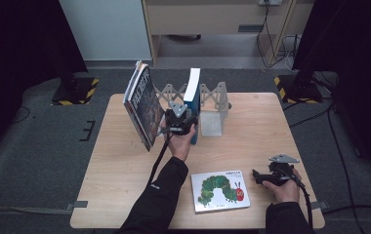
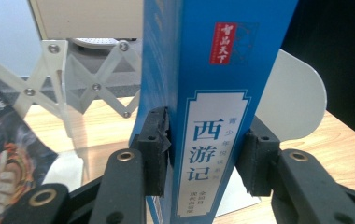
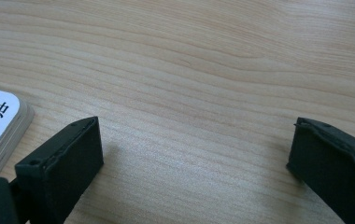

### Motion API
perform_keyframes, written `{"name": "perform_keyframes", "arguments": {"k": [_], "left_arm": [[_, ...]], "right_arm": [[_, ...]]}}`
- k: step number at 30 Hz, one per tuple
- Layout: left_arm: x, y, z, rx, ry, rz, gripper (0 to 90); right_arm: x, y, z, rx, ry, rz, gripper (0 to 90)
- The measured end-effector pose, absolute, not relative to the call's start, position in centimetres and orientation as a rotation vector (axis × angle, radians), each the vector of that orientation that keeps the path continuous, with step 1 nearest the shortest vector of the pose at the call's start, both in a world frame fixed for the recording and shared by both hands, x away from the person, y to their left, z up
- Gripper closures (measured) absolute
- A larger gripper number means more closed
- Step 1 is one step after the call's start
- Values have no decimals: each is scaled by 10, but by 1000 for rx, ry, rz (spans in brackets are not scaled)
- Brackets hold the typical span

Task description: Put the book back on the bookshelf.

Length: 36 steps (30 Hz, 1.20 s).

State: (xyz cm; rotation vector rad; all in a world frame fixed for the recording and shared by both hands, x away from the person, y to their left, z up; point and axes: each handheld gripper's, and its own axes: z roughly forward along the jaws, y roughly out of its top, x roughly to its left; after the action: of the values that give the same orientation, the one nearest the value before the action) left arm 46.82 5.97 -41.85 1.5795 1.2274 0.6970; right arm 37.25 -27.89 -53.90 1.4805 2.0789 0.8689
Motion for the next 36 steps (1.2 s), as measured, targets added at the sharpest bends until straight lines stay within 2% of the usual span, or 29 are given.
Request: {"name": "perform_keyframes", "arguments": {"k": [16, 28, 31, 33, 36], "left_arm": [[470, 58, -421, 1613, 1132, 674, 511], [430, 87, -408, 1644, 1012, 611, 463], [419, 96, -408, 1660, 1015, 577, 450], [413, 100, -409, 1681, 1007, 568, 444], [403, 106, -414, 1715, 1000, 534, 428]], "right_arm": [[373, -279, -539, 1477, 2083, 869, 29], [373, -279, -539, 1483, 2082, 873, 25], [372, -280, -539, 1489, 2053, 880, 88], [371, -281, -535, 1510, 2053, 885, 169], [370, -280, -531, 1507, 2058, 906, 198]]}}
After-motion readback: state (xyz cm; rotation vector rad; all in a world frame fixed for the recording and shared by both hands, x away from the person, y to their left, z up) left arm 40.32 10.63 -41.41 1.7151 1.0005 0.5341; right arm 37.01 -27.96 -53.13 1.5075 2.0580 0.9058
